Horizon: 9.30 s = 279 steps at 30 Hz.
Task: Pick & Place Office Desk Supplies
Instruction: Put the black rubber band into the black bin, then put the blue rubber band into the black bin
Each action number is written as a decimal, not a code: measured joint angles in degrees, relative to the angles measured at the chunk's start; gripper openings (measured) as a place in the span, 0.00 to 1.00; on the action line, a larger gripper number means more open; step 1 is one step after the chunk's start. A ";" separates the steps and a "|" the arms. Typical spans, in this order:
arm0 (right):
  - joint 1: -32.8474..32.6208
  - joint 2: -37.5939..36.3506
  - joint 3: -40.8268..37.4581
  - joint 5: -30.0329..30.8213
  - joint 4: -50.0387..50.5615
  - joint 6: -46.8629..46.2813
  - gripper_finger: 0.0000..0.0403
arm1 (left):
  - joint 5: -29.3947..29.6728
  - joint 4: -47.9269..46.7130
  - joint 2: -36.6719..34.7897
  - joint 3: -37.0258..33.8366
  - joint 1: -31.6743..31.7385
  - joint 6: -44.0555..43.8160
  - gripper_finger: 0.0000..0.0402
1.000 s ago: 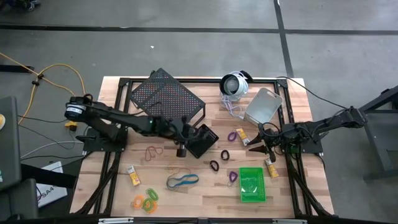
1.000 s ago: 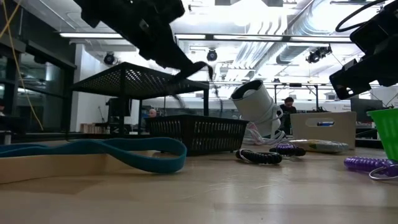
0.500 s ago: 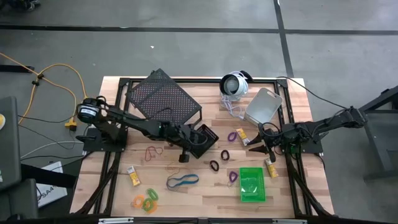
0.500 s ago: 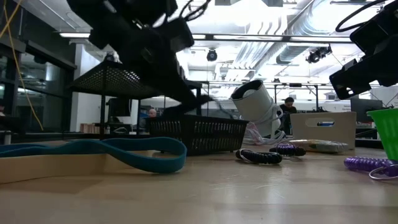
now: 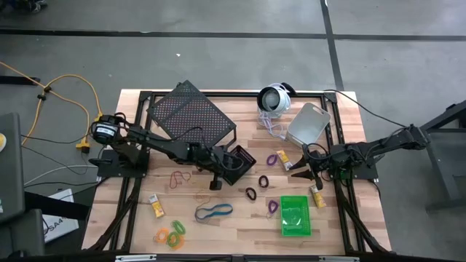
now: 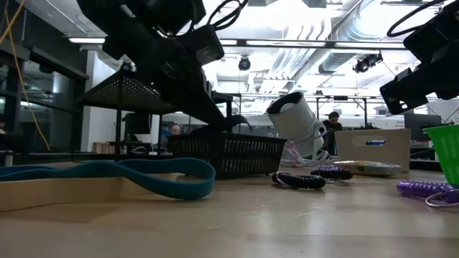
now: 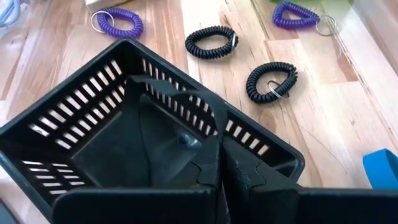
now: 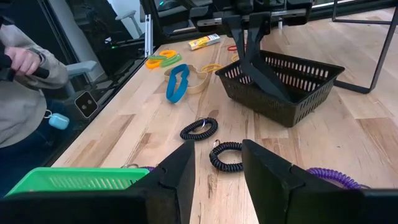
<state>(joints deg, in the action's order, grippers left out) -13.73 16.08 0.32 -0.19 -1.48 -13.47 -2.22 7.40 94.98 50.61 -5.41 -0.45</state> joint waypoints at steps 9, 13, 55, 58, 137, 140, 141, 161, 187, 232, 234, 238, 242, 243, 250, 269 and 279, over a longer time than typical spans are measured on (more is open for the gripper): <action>0.01 0.00 0.00 0.00 0.00 0.00 0.30 | 0.02 -0.01 0.00 0.00 0.00 0.04 0.04; 0.00 0.00 -0.01 0.00 0.00 0.00 0.30 | 0.04 0.00 0.00 0.00 0.00 0.87 0.11; 0.01 0.09 -0.01 0.00 -0.07 0.00 0.30 | 5.61 -3.93 -8.24 3.55 -6.43 8.16 0.22; 0.01 0.09 -0.01 0.00 -0.07 0.00 0.30 | 8.76 -3.95 -8.27 3.56 -9.24 7.19 0.22; 0.02 0.11 -0.01 0.00 -0.07 0.00 0.30 | 20.24 -15.11 6.88 6.29 -27.21 -31.10 0.22; 0.02 0.11 0.00 0.00 -0.07 0.00 0.30 | 20.24 -15.42 6.78 6.29 -27.21 -31.10 0.22; 0.02 0.11 0.00 -0.01 -0.05 0.00 0.30 | 20.24 -15.79 6.70 6.29 -27.21 -31.09 0.22; 0.00 0.11 0.00 -0.01 -0.04 0.00 0.30 | 19.65 -19.07 6.62 6.29 -26.96 -33.31 0.22; 0.02 0.11 0.00 0.00 -0.02 0.00 0.30 | 17.99 -22.62 6.56 6.29 -27.39 -39.04 0.22; 0.02 0.11 0.00 0.00 -0.02 0.00 0.30 | 26.15 -9.77 -8.27 6.34 -25.76 -13.32 0.00; 0.01 0.11 0.00 0.00 -0.02 0.00 0.30 | 28.16 -9.80 -8.70 6.35 -25.18 -13.30 0.00; 0.01 0.11 0.00 -0.01 -0.02 0.00 0.30 | 33.09 -9.41 -8.83 6.34 -23.63 -15.19 0.00; 0.00 0.11 0.00 0.00 -0.02 0.00 0.30 | 35.66 -5.78 -8.83 6.34 -20.90 -15.26 0.00; 0.02 0.11 -0.02 0.00 -0.02 0.00 0.30 | 35.67 -4.83 -8.82 6.34 -20.04 -14.47 0.00; 0.00 0.11 -0.01 0.00 -0.02 0.00 0.30 | 35.76 -1.79 -8.81 6.34 -12.88 -12.55 0.00; -0.01 0.17 0.00 -0.01 -0.13 0.00 0.30 | 34.46 -4.01 -4.56 6.32 -4.41 -11.92 0.00; 0.01 0.17 -0.01 0.02 -0.25 0.00 0.30 | 34.03 -4.26 -4.00 6.36 -4.44 -12.68 0.01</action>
<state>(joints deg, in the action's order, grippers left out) -13.73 16.25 0.31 -0.16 -1.73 -13.47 31.81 3.14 90.98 56.97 -9.85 -13.13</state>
